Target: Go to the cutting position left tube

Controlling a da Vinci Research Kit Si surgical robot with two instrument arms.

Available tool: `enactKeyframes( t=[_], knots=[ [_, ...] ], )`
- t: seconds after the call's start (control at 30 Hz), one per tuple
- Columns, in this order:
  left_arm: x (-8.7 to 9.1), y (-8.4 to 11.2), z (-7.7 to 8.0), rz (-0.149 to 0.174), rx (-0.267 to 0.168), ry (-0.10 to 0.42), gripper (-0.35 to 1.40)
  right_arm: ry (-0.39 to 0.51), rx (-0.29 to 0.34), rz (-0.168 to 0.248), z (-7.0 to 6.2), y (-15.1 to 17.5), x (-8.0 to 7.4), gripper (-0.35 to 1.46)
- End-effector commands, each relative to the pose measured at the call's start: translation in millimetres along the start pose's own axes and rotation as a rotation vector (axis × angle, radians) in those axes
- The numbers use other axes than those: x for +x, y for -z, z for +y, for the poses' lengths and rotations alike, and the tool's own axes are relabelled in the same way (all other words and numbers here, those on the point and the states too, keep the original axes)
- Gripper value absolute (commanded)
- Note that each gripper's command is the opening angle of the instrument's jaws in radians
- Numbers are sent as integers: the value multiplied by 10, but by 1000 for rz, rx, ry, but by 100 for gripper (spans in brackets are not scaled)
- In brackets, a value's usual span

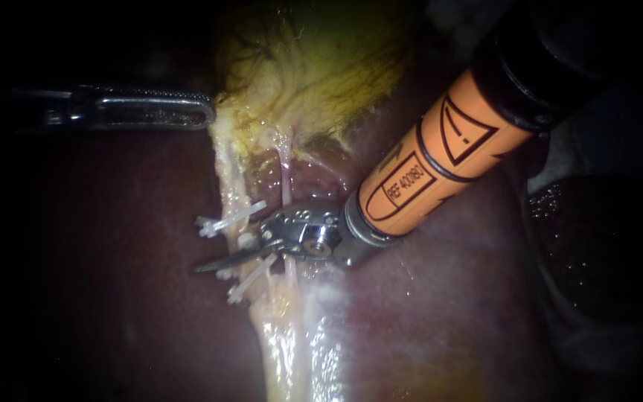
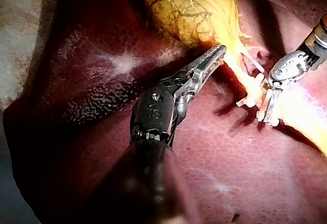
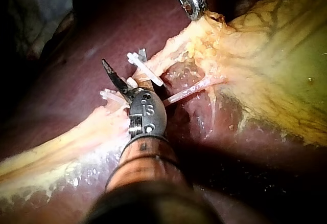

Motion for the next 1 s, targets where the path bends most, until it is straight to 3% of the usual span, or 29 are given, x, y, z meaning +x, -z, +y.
enactKeyframes(
  t=[0.03,0.13,0.33,0.5,0.7,1.0],
  knots=[
    [0,0,0,0,0,0,-35,1,2,-1,0,0,0,126],
    [0,0,0,0,0,0,-35,-17,18,-2,-1,2,-1,124],
    [0,0,0,0,0,0,-35,-31,43,-57,-2,13,-3,122],
    [0,0,0,0,0,0,-35,-46,62,-69,0,30,0,121],
    [1,0,0,0,0,0,-35,-67,175,-99,2,48,9,119],
    [1,-1,0,0,-1,0,-35,-140,340,-84,1,48,10,119]
  ],
)
